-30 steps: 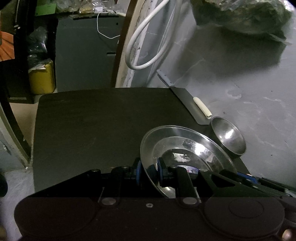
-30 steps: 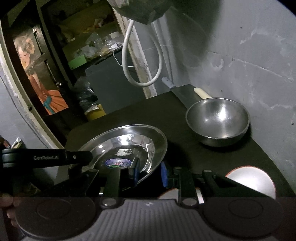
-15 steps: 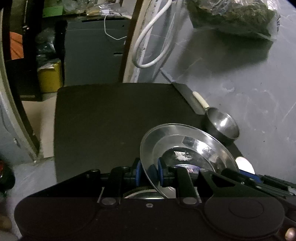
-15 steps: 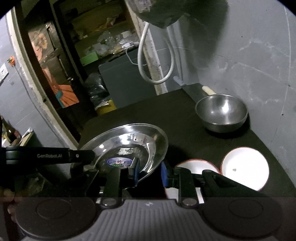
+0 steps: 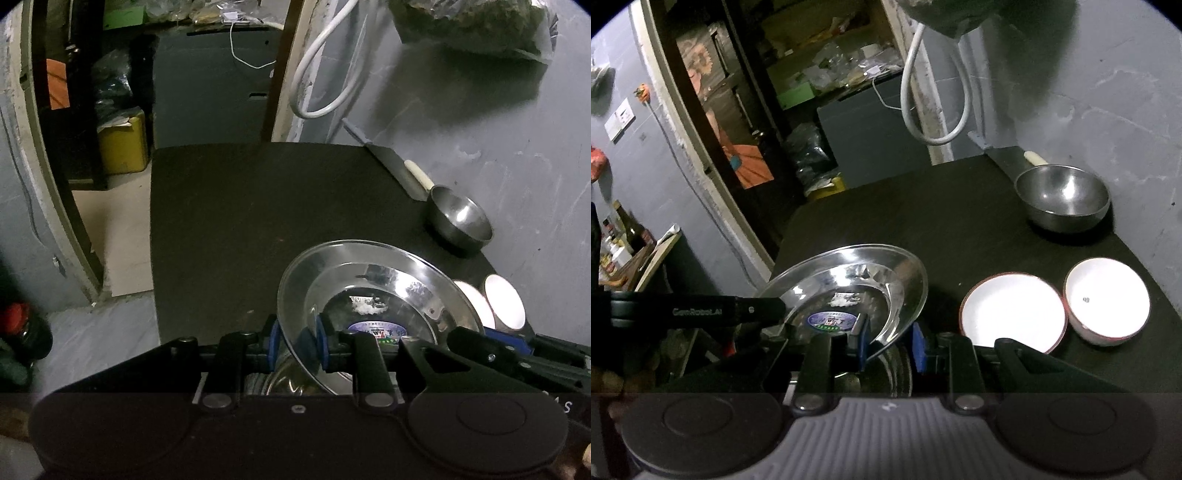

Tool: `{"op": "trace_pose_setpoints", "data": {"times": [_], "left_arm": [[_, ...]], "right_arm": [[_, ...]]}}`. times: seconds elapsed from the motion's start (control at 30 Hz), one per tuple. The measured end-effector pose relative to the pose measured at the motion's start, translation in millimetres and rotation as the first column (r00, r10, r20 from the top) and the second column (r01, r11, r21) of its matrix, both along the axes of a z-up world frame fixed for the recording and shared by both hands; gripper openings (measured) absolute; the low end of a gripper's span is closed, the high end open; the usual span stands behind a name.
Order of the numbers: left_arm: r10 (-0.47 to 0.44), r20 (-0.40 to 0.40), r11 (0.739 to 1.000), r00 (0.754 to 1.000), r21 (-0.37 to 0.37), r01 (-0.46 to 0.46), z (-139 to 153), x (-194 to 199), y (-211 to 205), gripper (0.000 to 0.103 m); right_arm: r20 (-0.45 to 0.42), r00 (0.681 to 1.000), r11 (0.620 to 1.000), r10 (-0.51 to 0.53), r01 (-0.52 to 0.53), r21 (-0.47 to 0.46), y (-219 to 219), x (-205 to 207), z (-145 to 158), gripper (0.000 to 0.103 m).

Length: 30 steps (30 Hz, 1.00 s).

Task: Organize plates and bowls
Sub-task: 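Lift the blue-logo plate with both grippers and carry it over the large plate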

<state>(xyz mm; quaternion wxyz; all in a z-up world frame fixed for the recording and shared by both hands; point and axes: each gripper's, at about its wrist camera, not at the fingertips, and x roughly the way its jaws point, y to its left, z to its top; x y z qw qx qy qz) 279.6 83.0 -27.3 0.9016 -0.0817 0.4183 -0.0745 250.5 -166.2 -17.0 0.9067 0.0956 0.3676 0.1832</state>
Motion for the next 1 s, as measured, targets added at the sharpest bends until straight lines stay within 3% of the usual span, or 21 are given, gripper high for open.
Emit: {"op": "trace_pose_setpoints", "data": {"times": [1.0], "left_arm": [[-0.045, -0.073, 0.989, 0.996, 0.137, 0.054, -20.3, -42.1, -5.5, 0.027]], "right_arm": [[-0.105, 0.992, 0.997, 0.073, -0.073, 0.004, 7.4, -32.8, -19.5, 0.030]]}}
